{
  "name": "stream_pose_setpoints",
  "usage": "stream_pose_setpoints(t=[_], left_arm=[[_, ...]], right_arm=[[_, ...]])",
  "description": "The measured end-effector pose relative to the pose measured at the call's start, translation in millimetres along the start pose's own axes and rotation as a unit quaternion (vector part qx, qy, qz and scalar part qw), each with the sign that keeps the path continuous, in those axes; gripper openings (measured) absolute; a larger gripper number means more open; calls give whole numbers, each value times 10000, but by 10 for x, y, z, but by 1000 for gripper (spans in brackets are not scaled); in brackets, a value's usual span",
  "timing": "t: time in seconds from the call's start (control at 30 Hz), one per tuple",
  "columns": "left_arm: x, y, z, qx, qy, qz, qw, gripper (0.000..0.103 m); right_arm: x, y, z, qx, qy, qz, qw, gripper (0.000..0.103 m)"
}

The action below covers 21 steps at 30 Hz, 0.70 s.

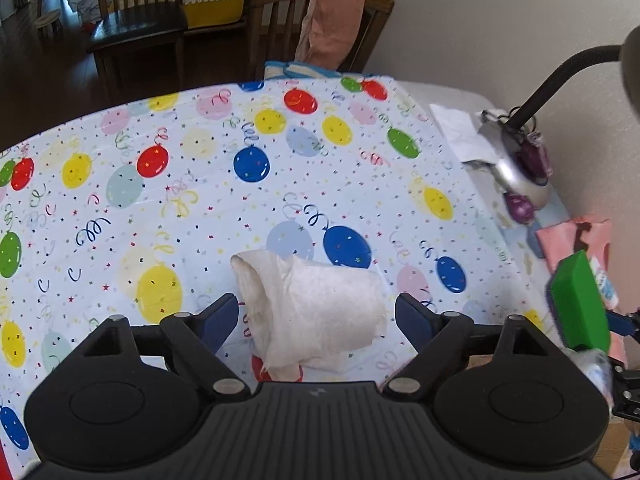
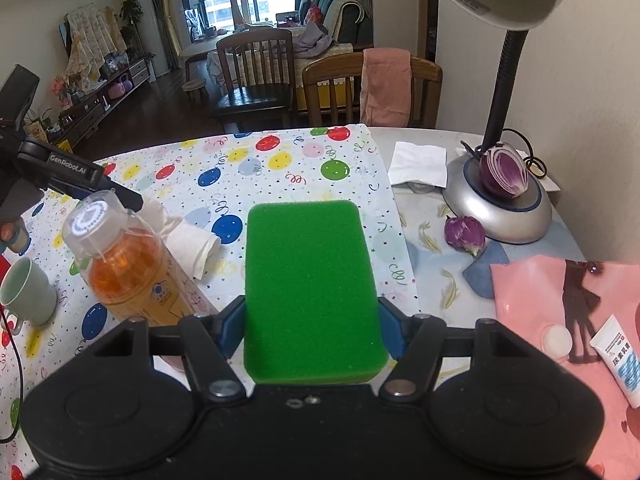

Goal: Organize soft objects
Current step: 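Lift the tissue with the left tool while the right tool lifts the sponge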

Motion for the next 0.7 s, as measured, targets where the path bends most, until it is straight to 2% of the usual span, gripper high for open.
stream_pose_setpoints(t=[0.17, 0.33, 0.47, 0.7], left_arm=[[-1, -64, 315, 242, 153, 41, 9996, 86], [-21, -173, 571, 394, 75, -29, 9992, 86], [-81, -262, 728, 499, 340, 276, 9978, 86], [-109, -318, 824, 392, 748, 515, 9951, 84]], right_arm=[[-79, -39, 79, 52, 18, 90, 9999, 66], [-106, -109, 155, 126, 34, 115, 9998, 66], [-104, -167, 203, 186, 61, 113, 9997, 66], [-90, -263, 266, 324, 100, 115, 9994, 66]])
Point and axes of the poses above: each gripper's, at about its wrist camera, not at the fingertips, and z roughly the way its jaws point, x to its left, y to its top, the point moved 4 cm from there along z, roughly the way its jaws point, and after that the axes turned 8 degrees about -x, right-handed, at the moved point
